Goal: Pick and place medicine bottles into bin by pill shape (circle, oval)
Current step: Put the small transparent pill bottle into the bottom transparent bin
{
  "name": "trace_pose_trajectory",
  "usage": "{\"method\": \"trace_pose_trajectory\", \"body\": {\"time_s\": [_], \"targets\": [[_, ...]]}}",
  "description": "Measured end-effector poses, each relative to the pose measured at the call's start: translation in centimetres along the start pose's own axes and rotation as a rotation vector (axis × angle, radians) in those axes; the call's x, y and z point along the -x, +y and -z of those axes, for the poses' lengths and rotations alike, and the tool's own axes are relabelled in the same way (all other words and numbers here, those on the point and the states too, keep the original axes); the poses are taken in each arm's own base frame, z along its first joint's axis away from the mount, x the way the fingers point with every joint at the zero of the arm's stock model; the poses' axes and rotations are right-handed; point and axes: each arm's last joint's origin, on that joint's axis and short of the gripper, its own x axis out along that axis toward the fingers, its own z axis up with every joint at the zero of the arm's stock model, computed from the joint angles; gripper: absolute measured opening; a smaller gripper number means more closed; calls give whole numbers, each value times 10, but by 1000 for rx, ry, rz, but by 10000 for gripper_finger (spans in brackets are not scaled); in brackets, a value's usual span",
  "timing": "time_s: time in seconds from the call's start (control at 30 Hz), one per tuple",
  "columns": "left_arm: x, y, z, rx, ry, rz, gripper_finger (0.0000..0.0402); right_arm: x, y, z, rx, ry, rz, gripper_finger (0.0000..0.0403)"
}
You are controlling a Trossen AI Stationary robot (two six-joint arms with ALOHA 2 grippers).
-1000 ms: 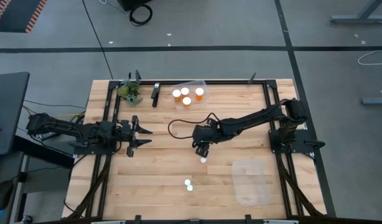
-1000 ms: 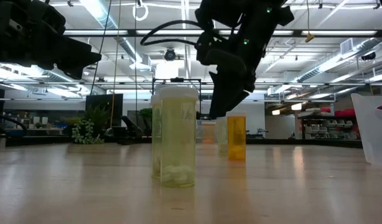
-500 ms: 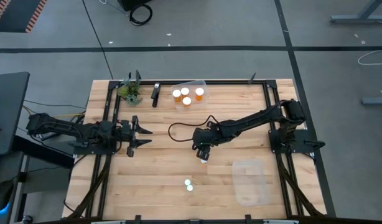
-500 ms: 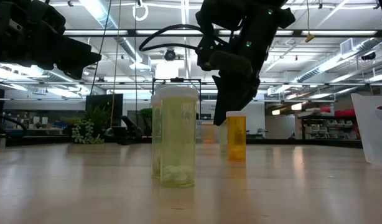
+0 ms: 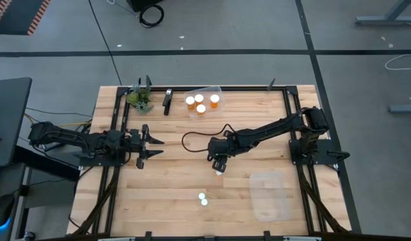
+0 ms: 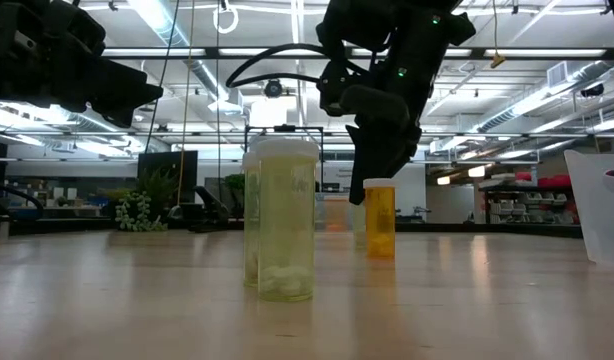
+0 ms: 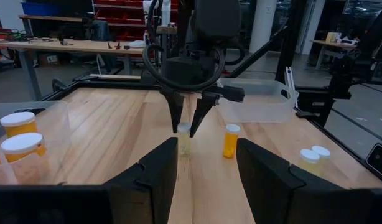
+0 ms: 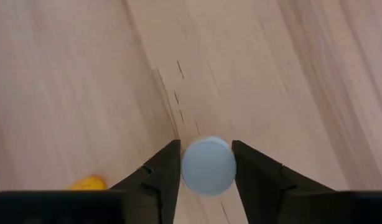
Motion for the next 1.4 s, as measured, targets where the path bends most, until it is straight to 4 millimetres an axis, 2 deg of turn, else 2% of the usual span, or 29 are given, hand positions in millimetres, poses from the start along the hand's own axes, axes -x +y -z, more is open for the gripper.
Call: {"method": "trace_pose_trajectory", "body": {"time_s": [0.13, 0.43, 0.57, 0.77, 1.07, 1.4], "targets": [[0, 0, 0, 0, 0, 0, 172, 0, 0, 0, -11, 0, 0, 133], [0, 0, 0, 0, 0, 0, 172, 2, -1, 2, -8, 24, -5, 136], [0, 0, 0, 0, 0, 0, 172, 9, -2, 1, -4, 52, 6, 136], [0, 0, 0, 0, 0, 0, 172, 31, 4, -1, -1, 44, 3, 137], [0, 0, 0, 0, 1, 1, 172, 67, 15, 8, -29, -8, -29, 137], [0, 0, 0, 0, 1, 1, 172, 102, 35, 31, -97, -7, -76, 137]]}}
